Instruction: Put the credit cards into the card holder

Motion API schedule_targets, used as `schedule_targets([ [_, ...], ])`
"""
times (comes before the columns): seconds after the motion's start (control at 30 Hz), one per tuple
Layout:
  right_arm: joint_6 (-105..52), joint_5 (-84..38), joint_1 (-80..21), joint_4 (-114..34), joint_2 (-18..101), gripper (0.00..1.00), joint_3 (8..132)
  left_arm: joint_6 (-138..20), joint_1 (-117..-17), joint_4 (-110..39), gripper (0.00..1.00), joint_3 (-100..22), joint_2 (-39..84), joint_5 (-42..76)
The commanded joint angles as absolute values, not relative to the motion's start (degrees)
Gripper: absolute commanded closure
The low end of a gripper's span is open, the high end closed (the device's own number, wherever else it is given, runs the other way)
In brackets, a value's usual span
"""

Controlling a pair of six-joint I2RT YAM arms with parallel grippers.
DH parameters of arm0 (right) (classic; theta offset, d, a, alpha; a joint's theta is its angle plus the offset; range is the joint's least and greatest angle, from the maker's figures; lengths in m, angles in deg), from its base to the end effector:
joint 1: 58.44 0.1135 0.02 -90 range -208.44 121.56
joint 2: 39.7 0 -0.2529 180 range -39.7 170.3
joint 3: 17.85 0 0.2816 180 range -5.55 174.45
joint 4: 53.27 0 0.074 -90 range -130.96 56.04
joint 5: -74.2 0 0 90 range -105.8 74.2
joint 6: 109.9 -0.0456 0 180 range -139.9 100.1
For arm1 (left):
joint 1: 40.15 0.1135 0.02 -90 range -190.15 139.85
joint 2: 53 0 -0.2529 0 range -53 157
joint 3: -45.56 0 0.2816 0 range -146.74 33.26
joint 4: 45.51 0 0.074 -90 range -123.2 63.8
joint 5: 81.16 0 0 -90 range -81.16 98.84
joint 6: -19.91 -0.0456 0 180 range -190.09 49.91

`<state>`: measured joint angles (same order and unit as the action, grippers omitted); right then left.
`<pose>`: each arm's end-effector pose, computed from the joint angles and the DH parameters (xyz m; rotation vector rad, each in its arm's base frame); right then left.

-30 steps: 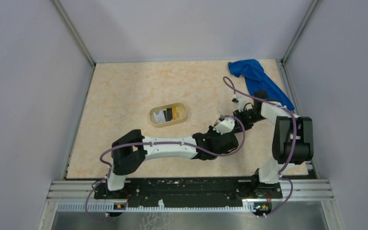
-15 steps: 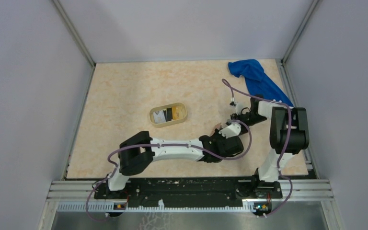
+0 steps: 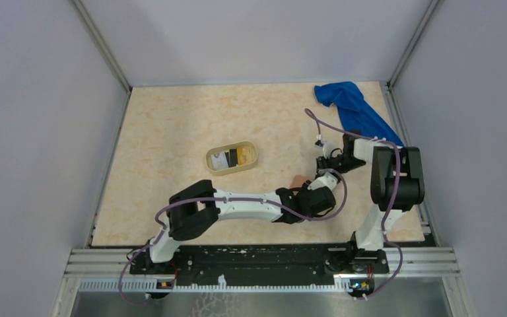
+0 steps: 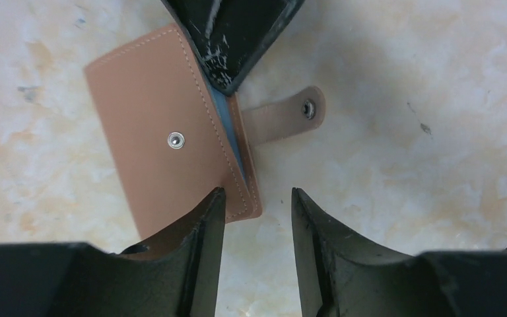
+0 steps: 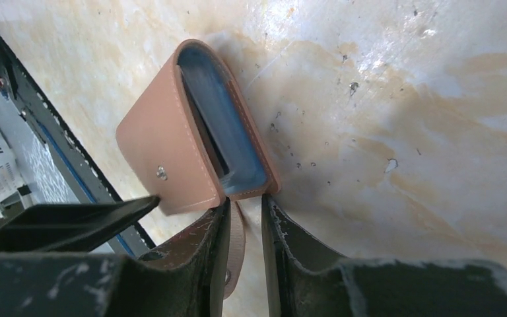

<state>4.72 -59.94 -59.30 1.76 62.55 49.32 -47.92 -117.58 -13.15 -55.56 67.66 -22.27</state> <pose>0.3043 0.0272 0.0921 -0.5689 2.7095 1.0955 0.1284 -0.4674 0.1479 0.8736 2.1470 -0.1940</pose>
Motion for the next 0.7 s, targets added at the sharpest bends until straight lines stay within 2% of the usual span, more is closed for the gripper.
schedule_targets([
  [0.0,4.78,-57.13,-58.96,-1.28,59.17,0.75,50.11,-44.81,-113.46,-19.8,0.52,-49.59,65.5,-10.93],
  [0.23,5.67,-56.87,-61.19,-2.98,48.92,0.73,49.32,-42.18,-108.69,-34.35,0.42,-36.26,55.18,1.24],
  [0.37,8.03,-57.77,-61.34,-6.25,39.94,0.71,47.34,-41.09,-105.17,-42.16,0.41,-30.39,50.51,10.78],
  [0.57,17.1,-73.15,-61.34,-16.67,23.88,0.71,36.68,-40.24,-101.33,-50.29,0.43,-24.66,45.28,22.46],
  [0.67,19.01,-78.75,-60.47,-26.26,19.01,0.74,28.46,-39.37,-99.4,-52.66,0.45,-22.96,44.77,26.41],
])
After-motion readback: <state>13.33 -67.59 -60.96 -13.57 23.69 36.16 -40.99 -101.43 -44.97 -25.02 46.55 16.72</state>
